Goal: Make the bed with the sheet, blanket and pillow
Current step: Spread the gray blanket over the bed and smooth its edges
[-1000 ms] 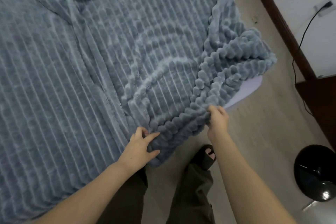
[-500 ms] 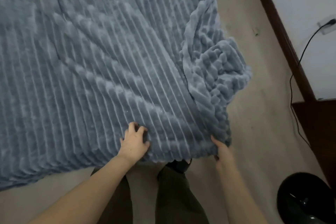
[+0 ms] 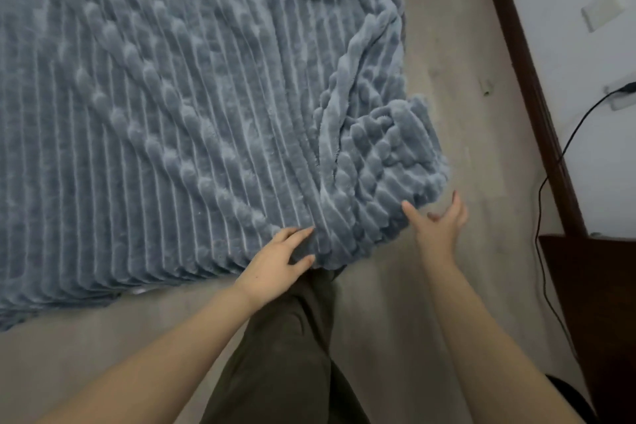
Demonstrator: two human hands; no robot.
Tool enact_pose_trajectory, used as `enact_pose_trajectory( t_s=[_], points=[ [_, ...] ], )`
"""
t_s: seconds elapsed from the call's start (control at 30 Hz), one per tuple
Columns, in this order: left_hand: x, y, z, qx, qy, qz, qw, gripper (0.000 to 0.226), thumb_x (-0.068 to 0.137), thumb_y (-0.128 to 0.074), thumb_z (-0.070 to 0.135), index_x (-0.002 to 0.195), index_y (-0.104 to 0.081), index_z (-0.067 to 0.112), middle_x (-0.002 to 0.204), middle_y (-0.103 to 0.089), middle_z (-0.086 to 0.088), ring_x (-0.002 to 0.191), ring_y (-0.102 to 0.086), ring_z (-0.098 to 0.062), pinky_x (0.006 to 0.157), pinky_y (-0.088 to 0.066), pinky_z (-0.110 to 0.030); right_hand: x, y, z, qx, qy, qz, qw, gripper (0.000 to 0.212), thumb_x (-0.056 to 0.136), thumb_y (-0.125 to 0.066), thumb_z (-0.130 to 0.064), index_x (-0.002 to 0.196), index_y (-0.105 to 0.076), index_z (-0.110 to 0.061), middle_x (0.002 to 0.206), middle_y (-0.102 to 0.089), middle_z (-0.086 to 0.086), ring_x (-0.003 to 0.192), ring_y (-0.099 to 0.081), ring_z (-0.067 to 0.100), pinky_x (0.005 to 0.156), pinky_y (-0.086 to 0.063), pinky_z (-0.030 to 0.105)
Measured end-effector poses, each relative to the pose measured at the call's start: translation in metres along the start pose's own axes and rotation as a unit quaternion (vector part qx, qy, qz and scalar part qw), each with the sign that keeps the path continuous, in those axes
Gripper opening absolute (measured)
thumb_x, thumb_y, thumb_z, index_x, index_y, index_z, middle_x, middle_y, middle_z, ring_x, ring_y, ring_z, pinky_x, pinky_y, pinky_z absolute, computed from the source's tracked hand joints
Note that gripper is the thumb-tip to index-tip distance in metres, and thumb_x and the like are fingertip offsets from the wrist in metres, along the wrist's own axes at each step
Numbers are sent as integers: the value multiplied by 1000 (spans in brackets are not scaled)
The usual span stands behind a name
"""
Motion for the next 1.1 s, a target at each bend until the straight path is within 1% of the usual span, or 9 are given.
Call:
enact_pose_trajectory(
  t_s=[0.17,0.27,0.33,0.43,0.57,0.73,0.87,0.97,1.1],
  points=[
    [39,-2,45,-67,4,18,998,64,91,-54,51,147,-27,40,134,-39,23,119,-42,2,98,-30,-15,70,-17,-32,8,-27,-76,997,117,69,-85,-28,154,-4,-26,156,-27,5,140,-35,27,110,-38,52],
    [63,5,67,-106,21,46,993,74,88,-61,48,150,-23,38,138,-38,23,125,-39,3,104,-30,-16,97,-28,-34,-11,-84,-151,985,116,73,-82,-10,154,1,-22,140,-47,10,125,-50,28,102,-45,52],
    [77,10,77,-153,47,68,985,84,83,-69,44,150,-19,38,138,-37,23,126,-36,3,108,-30,-19,106,-28,-34,-52,-113,-194,973,87,74,-80,-5,147,-31,-7,112,-60,14,101,-60,26,84,-55,43],
    [96,10,81,-209,124,83,966,93,77,-77,38,150,-20,29,128,-50,12,116,-48,-5,100,-39,-23,114,-22,-48,-131,-59,-245,959,10,79,-76,-9,82,-67,-7,76,-66,10,75,-61,22,57,-49,25],
    [110,15,82,-242,220,144,934,59,82,-74,20,126,-35,18,102,-60,0,100,-59,-19,82,-46,-29,118,-5,-65,-90,9,-287,954,17,88,-63,-10,73,-57,-7,64,-55,1,56,-51,10,47,-41,12],
    [105,15,108,-365,254,232,865,16,90,-54,20,106,-52,23,104,-63,2,89,-60,-13,70,-50,-29,113,45,-30,51,-99,-288,951,23,88,-59,-12,69,-55,-23,67,-59,4,61,-58,16,57,-52,29],
    [94,5,137,-429,254,323,804,18,91,-50,8,84,-67,11,91,-69,-9,90,-62,-23,81,-48,-32,126,103,4,-116,-87,-268,953,38,82,-65,-12,59,-37,-25,57,-41,-1,57,-38,12,56,-36,26],
    [104,-21,165,-395,255,307,827,21,94,-51,2,95,-69,12,99,-66,-7,96,-59,-21,80,-46,-27,149,139,23,-329,-40,-286,899,37,82,-66,-32,62,-36,-21,56,-48,-4,54,-45,9,57,-35,21],
    [135,-65,198,-284,265,209,898,43,92,-58,10,135,-52,12,127,-57,-3,116,-56,-19,94,-43,-22,184,130,23,-375,-3,-392,840,24,82,-72,-13,70,-54,-23,77,-64,2,80,-61,16,75,-43,23]
  ],
)
Point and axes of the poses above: each hand's wrist, its own x-axis towards the middle knuckle, its own y-axis out of the back of the hand, z = x × y, the point moved 10 cm from there along x, towards the middle knuckle
